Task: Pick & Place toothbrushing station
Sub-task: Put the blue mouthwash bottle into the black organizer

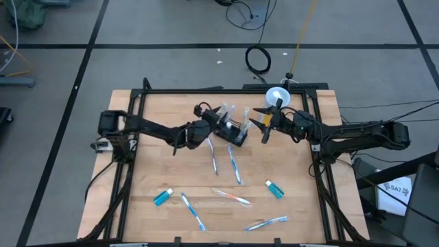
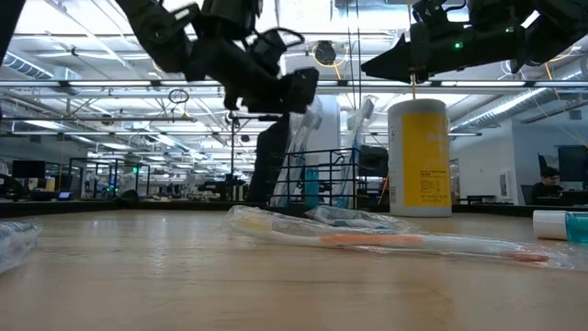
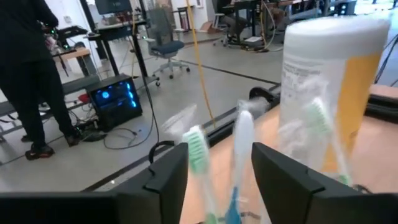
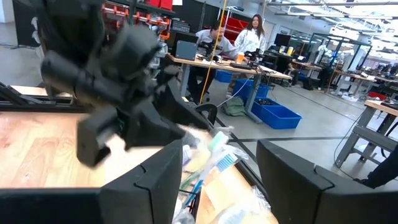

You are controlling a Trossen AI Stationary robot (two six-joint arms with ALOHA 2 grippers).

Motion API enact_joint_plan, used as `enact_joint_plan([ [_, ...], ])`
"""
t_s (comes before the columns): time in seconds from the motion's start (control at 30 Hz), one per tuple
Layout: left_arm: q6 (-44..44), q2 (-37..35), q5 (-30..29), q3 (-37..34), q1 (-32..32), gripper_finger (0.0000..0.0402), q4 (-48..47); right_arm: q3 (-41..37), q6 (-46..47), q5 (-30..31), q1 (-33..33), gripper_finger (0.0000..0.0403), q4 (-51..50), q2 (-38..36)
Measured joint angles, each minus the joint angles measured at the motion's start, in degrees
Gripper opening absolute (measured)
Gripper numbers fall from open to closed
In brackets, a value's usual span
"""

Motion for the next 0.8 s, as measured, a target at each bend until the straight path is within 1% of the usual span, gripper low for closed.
enact_joint_plan([
  [0.1, -3.3, -4.8, -0.1, 0.0, -1.0, 0.0188, -7.6, 0.0, 0.0, 0.0, 0.0, 0.0199, -0.4, 0.0],
  [0.2, -5.0, -9.8, 0.5, 0.0, -2.5, 0.0184, -15.9, 0.0, 0.0, 0.0, 0.0, 0.0199, -0.5, 0.0],
  [0.37, -5.8, -17.5, 3.4, 0.0, -5.4, 0.018, -27.4, 0.0, 0.0, 0.0, 0.0, 0.0199, -0.6, 0.0],
  [0.47, -7.3, -21.3, 6.5, 0.1, -7.1, 0.018, -33.0, 0.0, 0.0, 0.0, 0.0, 0.0199, -0.5, 0.0],
  [0.6, -13.3, -24.9, 16.4, 0.1, -9.3, 0.0179, -41.2, 0.0, 0.0, 0.0, 0.0, 0.0199, -0.5, 0.0],
  [0.7, -22.4, -26.0, 26.5, 0.1, -10.8, 0.0179, -47.2, 0.0, 0.0, 0.0, 0.0, 0.0199, -0.4, 0.0],
  [0.8, -34.0, -26.0, 36.7, 0.1, -12.3, 0.0179, -52.1, 0.0, 0.0, 0.0, 0.0, 0.0199, -0.4, 0.0],
])
